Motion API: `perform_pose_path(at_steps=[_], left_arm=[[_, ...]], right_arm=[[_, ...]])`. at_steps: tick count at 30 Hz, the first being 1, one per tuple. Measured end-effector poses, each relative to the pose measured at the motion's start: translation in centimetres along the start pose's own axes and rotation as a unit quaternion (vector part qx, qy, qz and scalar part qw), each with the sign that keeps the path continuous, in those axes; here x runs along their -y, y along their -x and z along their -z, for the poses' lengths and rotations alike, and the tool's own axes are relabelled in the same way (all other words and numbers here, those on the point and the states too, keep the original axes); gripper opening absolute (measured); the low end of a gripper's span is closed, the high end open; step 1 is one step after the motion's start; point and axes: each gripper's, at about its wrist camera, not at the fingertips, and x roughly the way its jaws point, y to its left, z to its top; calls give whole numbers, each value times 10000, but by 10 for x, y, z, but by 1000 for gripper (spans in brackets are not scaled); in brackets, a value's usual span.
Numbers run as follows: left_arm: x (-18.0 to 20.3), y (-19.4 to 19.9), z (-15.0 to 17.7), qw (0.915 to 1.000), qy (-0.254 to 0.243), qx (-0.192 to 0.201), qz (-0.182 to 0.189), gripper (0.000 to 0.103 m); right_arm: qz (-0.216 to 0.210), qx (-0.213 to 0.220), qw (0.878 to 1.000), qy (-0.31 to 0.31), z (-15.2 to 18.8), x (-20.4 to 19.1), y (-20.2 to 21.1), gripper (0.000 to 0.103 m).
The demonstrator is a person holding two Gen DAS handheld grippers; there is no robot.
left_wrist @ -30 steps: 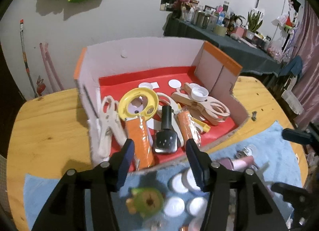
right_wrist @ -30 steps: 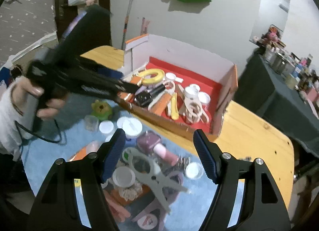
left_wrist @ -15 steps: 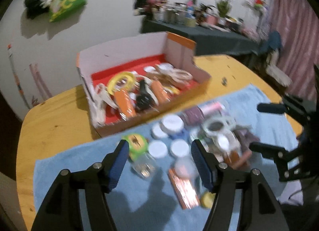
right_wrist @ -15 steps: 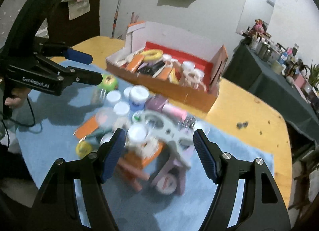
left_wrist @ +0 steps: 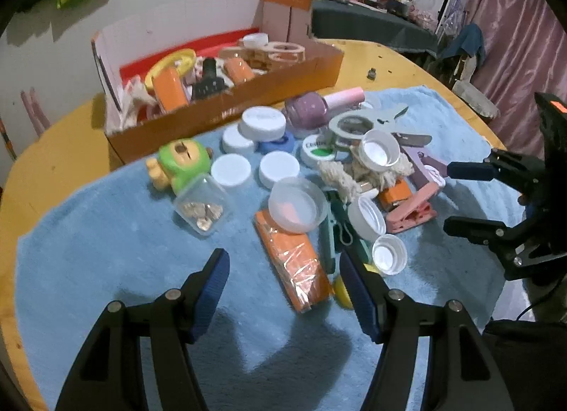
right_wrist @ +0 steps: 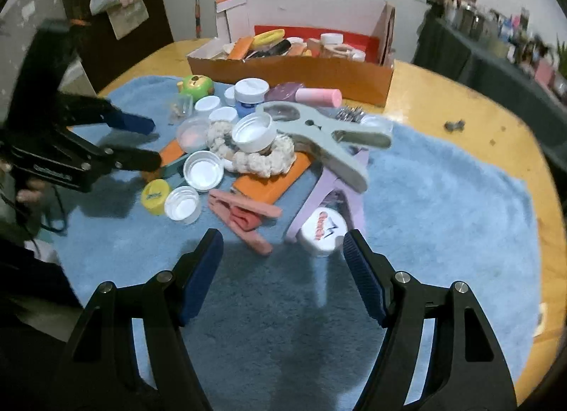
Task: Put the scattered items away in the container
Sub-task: 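Withdraw both open tools from the box back over the towel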
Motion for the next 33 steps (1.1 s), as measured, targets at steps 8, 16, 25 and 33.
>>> perform_pose_path(at_steps=[8, 16, 25, 33], left_arm=[[-4, -10, 0, 9991, 238, -185, 314, 67], [-5, -10, 1, 9990, 244, -204, 317, 67], [-3, -11, -1, 9993, 216, -182, 225, 67], [-2, -11, -3, 9994, 210, -177, 197, 67]], right_arm=[[-521, 129, 9976, -433, -1, 17, -3, 69], [98, 155, 9984, -529, -8, 37, -12, 69], [189, 235, 9987, -408, -7, 34, 1, 69], [-450, 300, 9979, 359, -7, -17, 9, 69]])
